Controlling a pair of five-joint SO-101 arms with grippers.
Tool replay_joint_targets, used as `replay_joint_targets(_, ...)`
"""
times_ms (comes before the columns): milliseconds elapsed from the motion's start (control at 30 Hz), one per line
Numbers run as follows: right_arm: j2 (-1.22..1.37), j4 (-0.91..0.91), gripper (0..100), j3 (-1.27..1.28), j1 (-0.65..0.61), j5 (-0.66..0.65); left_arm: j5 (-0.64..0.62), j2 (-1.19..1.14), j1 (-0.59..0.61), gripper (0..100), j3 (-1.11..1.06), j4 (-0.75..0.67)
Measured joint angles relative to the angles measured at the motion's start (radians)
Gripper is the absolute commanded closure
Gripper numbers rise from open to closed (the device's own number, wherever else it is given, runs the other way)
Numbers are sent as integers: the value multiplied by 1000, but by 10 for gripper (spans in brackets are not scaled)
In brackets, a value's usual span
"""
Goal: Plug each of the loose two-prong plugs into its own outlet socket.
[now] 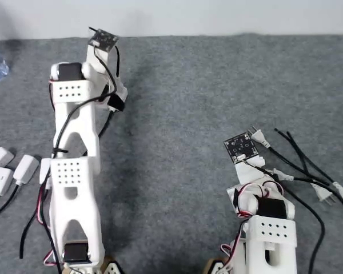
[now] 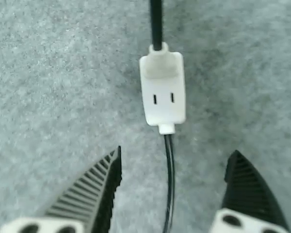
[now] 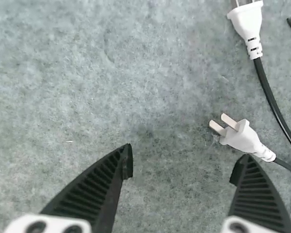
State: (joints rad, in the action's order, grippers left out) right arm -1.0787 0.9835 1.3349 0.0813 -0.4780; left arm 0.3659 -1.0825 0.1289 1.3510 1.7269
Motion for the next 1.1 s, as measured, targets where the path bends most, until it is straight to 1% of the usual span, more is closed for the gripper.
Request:
replay_joint_targets(167,0,0,685,0,2,0,12,273,9,676,-321,0)
replay_joint_targets(300,0,0,685,0,0,0,64,466,58,676,-566,0)
replay_joint_targets(567,0,0,685,0,0,0,132,664,189,677,-810,2)
replay_joint_targets(733,0,-11,685,2,0,0,222,784,272,677,-1068,-2)
replay_joint_targets(767,0,-20,685,11,0,0,244,815,292,677,-1131,-31)
replay_joint_targets(900,0,-58,685,46,2,0,290,954,368,677,-1392,-222)
replay_joint_targets(1100,0,-68,685,48,2,-2,321,1151,384,677,-1794,-480)
